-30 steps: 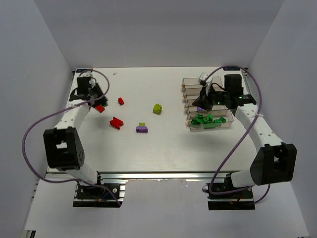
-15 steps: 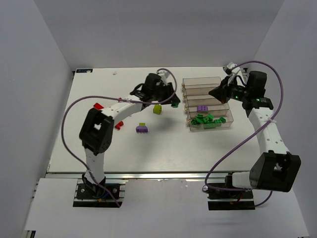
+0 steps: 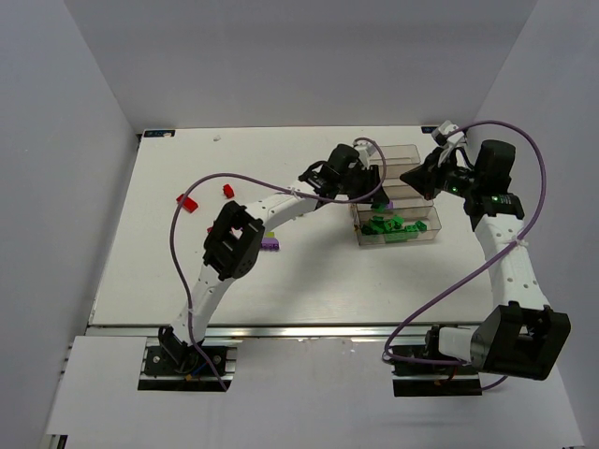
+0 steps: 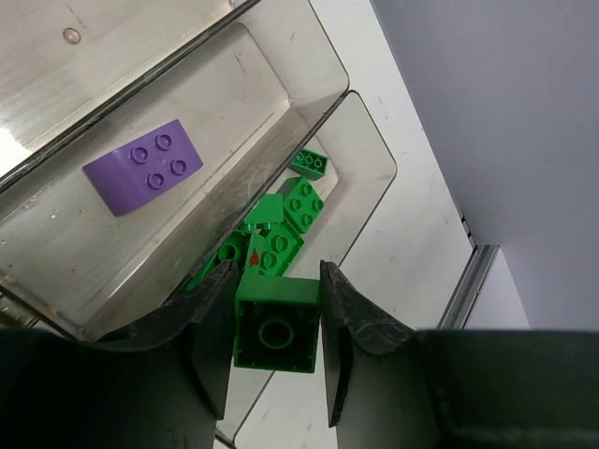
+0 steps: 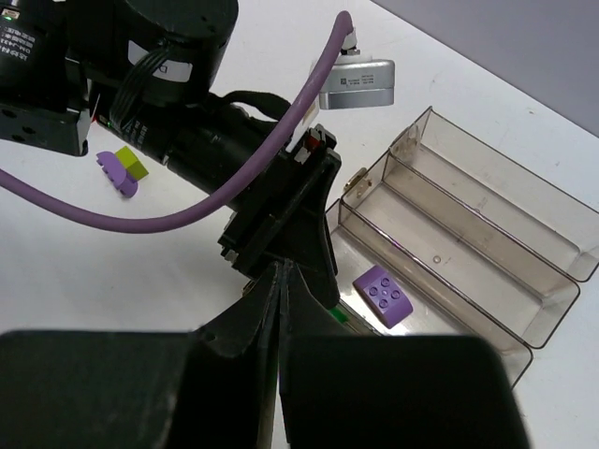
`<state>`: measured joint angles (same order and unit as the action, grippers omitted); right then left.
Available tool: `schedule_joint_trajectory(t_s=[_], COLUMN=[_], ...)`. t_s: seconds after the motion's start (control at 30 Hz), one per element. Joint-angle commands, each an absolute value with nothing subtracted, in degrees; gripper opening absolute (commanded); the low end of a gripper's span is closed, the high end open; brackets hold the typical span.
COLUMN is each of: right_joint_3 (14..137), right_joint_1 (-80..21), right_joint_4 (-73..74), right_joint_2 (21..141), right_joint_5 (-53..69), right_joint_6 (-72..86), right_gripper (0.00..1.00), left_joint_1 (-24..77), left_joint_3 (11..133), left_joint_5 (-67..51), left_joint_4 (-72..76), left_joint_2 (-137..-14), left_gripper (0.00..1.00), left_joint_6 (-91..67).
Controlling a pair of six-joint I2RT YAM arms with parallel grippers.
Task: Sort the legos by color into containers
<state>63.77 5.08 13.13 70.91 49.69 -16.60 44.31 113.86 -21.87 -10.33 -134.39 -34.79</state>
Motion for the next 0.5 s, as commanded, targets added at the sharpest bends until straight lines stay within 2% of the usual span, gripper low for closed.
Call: schedule_joint_trajectory(t_s=[0.0,0.27,0.47], right_joint_3=[63.46,63.63,63.46], right_joint_1=[5.71,6.15,6.15], right_joint_4=[11.78,11.78,11.95], right_joint_2=[69.96,70.75,70.75], right_joint_5=[50.89,51.59,51.42], right_joint_6=[-15.82,-15.82,-16.00], right_gripper=[0.00,0.00,0.01], left_joint_1=[45.00,46.49,47.46], left_joint_3=[117.51,118.21,120.94], left_joint_5=[-21.88,-20.22,-20.57], left_joint_4=[-11.16,-11.86,-13.80], left_joint_2=[-134.38,-136.31,-138.08], left_gripper=[0.25,0.38,0.42], left_joint_6=[-35.51,-35.42,-35.42])
